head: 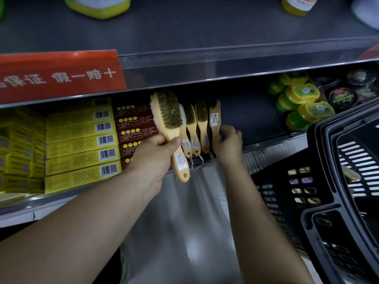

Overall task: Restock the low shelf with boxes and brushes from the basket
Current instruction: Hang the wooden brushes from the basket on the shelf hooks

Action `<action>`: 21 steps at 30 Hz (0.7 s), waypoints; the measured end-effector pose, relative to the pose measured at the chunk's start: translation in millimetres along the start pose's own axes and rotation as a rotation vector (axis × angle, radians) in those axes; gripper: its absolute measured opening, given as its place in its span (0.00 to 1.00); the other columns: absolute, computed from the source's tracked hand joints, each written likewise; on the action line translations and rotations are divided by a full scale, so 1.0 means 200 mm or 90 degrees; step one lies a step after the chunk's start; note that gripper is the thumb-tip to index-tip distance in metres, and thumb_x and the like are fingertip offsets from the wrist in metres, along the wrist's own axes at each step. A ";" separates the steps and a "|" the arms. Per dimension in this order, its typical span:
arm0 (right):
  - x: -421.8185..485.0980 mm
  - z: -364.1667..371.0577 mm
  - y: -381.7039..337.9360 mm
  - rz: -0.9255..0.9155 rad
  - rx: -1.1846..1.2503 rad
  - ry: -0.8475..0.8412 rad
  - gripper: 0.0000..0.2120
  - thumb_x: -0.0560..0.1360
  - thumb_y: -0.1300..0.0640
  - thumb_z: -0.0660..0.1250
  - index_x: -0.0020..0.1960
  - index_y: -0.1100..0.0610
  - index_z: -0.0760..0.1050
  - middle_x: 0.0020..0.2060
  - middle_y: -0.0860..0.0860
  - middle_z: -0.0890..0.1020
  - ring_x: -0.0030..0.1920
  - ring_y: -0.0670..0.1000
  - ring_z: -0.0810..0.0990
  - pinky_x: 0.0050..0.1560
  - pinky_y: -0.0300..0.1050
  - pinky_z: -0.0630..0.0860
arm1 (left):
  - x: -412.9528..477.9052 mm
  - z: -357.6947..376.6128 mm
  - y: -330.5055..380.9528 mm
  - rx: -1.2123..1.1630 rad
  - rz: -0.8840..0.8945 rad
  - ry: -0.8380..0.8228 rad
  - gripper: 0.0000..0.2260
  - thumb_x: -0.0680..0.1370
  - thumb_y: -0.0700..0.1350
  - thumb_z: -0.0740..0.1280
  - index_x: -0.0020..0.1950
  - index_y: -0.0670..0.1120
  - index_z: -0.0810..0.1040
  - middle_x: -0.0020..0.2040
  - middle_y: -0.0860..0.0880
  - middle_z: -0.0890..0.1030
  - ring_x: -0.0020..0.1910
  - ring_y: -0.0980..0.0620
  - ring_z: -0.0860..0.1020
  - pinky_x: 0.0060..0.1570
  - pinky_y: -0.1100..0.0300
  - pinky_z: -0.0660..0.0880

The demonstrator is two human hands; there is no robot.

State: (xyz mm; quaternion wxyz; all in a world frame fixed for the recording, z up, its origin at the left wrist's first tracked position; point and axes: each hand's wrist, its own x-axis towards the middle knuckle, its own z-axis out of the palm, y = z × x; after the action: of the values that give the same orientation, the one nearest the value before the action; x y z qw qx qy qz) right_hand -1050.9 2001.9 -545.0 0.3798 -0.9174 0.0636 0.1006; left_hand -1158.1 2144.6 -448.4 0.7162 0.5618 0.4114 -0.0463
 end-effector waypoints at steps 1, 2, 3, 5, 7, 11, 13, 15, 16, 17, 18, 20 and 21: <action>-0.07 -0.03 -0.04 -0.021 0.079 -0.045 0.11 0.79 0.56 0.60 0.57 0.58 0.76 0.56 0.57 0.76 0.56 0.55 0.77 0.57 0.45 0.72 | 0.00 0.00 0.00 -0.007 0.002 0.009 0.06 0.76 0.42 0.68 0.41 0.52 0.80 0.39 0.53 0.82 0.38 0.57 0.80 0.38 0.63 0.76; -0.14 -0.06 -0.09 -0.027 0.171 -0.136 0.10 0.79 0.54 0.60 0.54 0.57 0.78 0.52 0.55 0.80 0.53 0.53 0.79 0.55 0.46 0.75 | 0.00 0.00 0.00 -0.014 0.007 0.014 0.07 0.75 0.41 0.69 0.41 0.52 0.80 0.38 0.54 0.83 0.38 0.57 0.80 0.36 0.64 0.76; -0.23 -0.09 -0.13 -0.028 0.253 -0.250 0.12 0.79 0.52 0.60 0.53 0.57 0.79 0.47 0.54 0.82 0.49 0.52 0.81 0.53 0.47 0.76 | 0.00 0.00 0.00 -0.022 0.013 0.013 0.07 0.75 0.41 0.69 0.40 0.52 0.80 0.36 0.55 0.83 0.34 0.59 0.81 0.32 0.66 0.76; -0.37 -0.14 -0.19 -0.055 0.355 -0.442 0.11 0.78 0.53 0.63 0.53 0.58 0.79 0.41 0.52 0.83 0.42 0.49 0.81 0.48 0.44 0.78 | 0.00 0.00 0.01 -0.025 0.026 -0.001 0.08 0.75 0.40 0.69 0.39 0.52 0.80 0.31 0.57 0.83 0.29 0.62 0.80 0.27 0.69 0.74; -0.43 -0.16 -0.20 -0.099 0.381 -0.496 0.08 0.77 0.60 0.64 0.54 0.58 0.78 0.41 0.52 0.83 0.38 0.45 0.80 0.42 0.38 0.77 | 0.00 0.01 0.00 0.000 0.030 -0.018 0.08 0.75 0.40 0.69 0.39 0.52 0.80 0.32 0.56 0.83 0.30 0.62 0.81 0.33 0.66 0.76; -0.36 -0.16 -0.11 -0.011 0.435 -0.367 0.09 0.76 0.64 0.65 0.55 0.60 0.77 0.42 0.55 0.82 0.39 0.49 0.80 0.43 0.45 0.77 | -0.01 0.04 0.00 0.068 0.051 -0.019 0.10 0.77 0.44 0.68 0.36 0.54 0.79 0.40 0.55 0.81 0.41 0.58 0.78 0.44 0.61 0.74; -0.26 -0.15 -0.04 0.062 0.410 -0.197 0.08 0.76 0.61 0.66 0.54 0.58 0.79 0.41 0.51 0.83 0.38 0.47 0.81 0.40 0.40 0.78 | -0.02 0.05 0.01 0.099 0.076 -0.004 0.12 0.76 0.44 0.67 0.34 0.53 0.78 0.45 0.55 0.81 0.45 0.57 0.77 0.50 0.60 0.74; -0.15 -0.14 0.03 0.114 0.318 -0.051 0.06 0.76 0.58 0.65 0.50 0.56 0.80 0.39 0.48 0.84 0.38 0.45 0.82 0.34 0.35 0.76 | -0.03 0.04 0.03 0.115 0.087 -0.005 0.11 0.76 0.42 0.66 0.35 0.54 0.79 0.47 0.54 0.81 0.48 0.56 0.76 0.53 0.60 0.73; -0.08 -0.13 0.06 0.134 0.283 -0.004 0.05 0.76 0.58 0.65 0.48 0.56 0.80 0.38 0.48 0.83 0.39 0.47 0.82 0.35 0.36 0.75 | -0.03 0.04 0.03 0.118 0.088 -0.005 0.11 0.76 0.42 0.66 0.36 0.54 0.79 0.48 0.54 0.81 0.49 0.56 0.76 0.54 0.59 0.73; -0.02 -0.11 0.08 0.147 0.253 0.026 0.05 0.77 0.58 0.65 0.45 0.56 0.79 0.38 0.49 0.83 0.40 0.50 0.81 0.38 0.39 0.75 | -0.04 0.04 0.03 0.120 0.086 -0.005 0.10 0.76 0.42 0.66 0.37 0.54 0.79 0.49 0.54 0.81 0.50 0.55 0.76 0.55 0.59 0.72; 0.03 -0.10 0.10 0.153 0.214 0.040 0.06 0.77 0.59 0.64 0.42 0.55 0.77 0.39 0.51 0.82 0.42 0.52 0.80 0.41 0.41 0.73 | -0.04 0.04 0.03 0.120 0.083 -0.003 0.10 0.76 0.42 0.66 0.38 0.54 0.79 0.49 0.53 0.81 0.51 0.55 0.76 0.56 0.59 0.72; 0.11 -0.08 0.12 0.150 0.118 0.027 0.08 0.77 0.58 0.63 0.40 0.54 0.75 0.40 0.54 0.80 0.44 0.55 0.79 0.44 0.44 0.72 | -0.04 0.04 0.03 0.120 0.075 -0.003 0.09 0.76 0.41 0.66 0.39 0.54 0.79 0.49 0.53 0.81 0.52 0.54 0.76 0.58 0.57 0.73; 0.14 -0.06 0.13 0.144 0.072 0.009 0.08 0.77 0.58 0.62 0.41 0.55 0.76 0.40 0.55 0.80 0.46 0.57 0.79 0.44 0.45 0.71 | -0.03 0.04 0.03 0.119 0.071 -0.003 0.09 0.76 0.41 0.66 0.39 0.53 0.79 0.49 0.53 0.81 0.53 0.54 0.76 0.59 0.56 0.72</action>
State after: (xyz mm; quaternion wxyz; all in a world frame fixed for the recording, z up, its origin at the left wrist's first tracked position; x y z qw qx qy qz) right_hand -1026.9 1973.3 -560.7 0.4169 -0.8819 0.1753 0.1327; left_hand -1155.1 2137.8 -438.7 0.6633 0.6482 0.3712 -0.0460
